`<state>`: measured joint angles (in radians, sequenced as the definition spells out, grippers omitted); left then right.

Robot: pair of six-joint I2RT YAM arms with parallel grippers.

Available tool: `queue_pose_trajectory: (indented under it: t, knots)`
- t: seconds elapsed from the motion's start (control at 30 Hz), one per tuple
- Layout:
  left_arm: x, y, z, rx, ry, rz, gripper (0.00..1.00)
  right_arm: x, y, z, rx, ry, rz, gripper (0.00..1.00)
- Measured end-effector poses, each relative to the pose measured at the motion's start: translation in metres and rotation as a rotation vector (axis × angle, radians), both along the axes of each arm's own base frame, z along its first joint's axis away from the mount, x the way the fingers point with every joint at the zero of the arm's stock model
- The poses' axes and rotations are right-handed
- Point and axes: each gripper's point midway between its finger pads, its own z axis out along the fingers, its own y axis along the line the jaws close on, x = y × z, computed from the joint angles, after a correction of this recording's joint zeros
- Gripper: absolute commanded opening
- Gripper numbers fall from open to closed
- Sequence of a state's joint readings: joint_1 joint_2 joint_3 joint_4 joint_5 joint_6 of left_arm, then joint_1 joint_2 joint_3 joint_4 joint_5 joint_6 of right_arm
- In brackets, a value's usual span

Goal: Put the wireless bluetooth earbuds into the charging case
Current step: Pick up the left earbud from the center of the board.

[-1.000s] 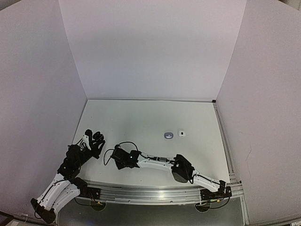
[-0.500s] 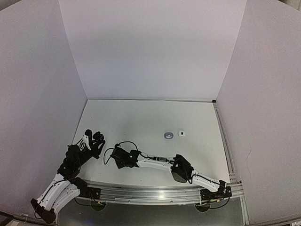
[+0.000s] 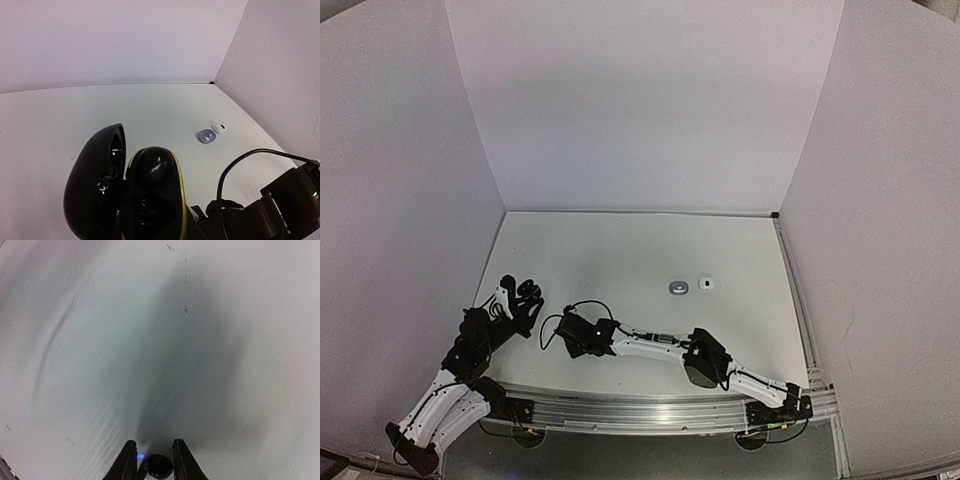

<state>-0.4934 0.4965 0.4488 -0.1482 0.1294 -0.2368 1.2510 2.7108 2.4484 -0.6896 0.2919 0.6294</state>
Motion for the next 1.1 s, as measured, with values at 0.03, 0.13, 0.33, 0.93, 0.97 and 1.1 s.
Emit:
queue_pose_trajectory:
  t: [0.03,0.13,0.33,0.93,0.97,1.1]
  knots:
    - [0.0,0.0,0.0,0.0,0.0,0.0,0.0,0.0,-0.001,0.0,-0.002,0.0,-0.001,0.23]
    - [0.0,0.0,0.0,-0.001,0.0,-0.001,0.0,-0.001,-0.004,-0.001,-0.01,0.008,-0.009,0.22]
    - [-0.001,-0.001,0.0,-0.002,0.001,-0.007,0.0,-0.005,-0.015,-0.001,-0.039,0.027,-0.032,0.19]
    - [-0.001,-0.001,0.0,-0.002,0.003,-0.008,0.0,-0.006,-0.022,-0.001,-0.065,0.05,-0.018,0.22]
    - [-0.001,-0.001,0.0,-0.002,0.004,-0.008,0.0,-0.006,-0.022,-0.001,-0.064,0.051,-0.016,0.22]
    - [-0.001,-0.001,0.0,-0.004,0.005,-0.008,0.0,-0.006,-0.021,-0.001,-0.062,0.06,-0.013,0.22]
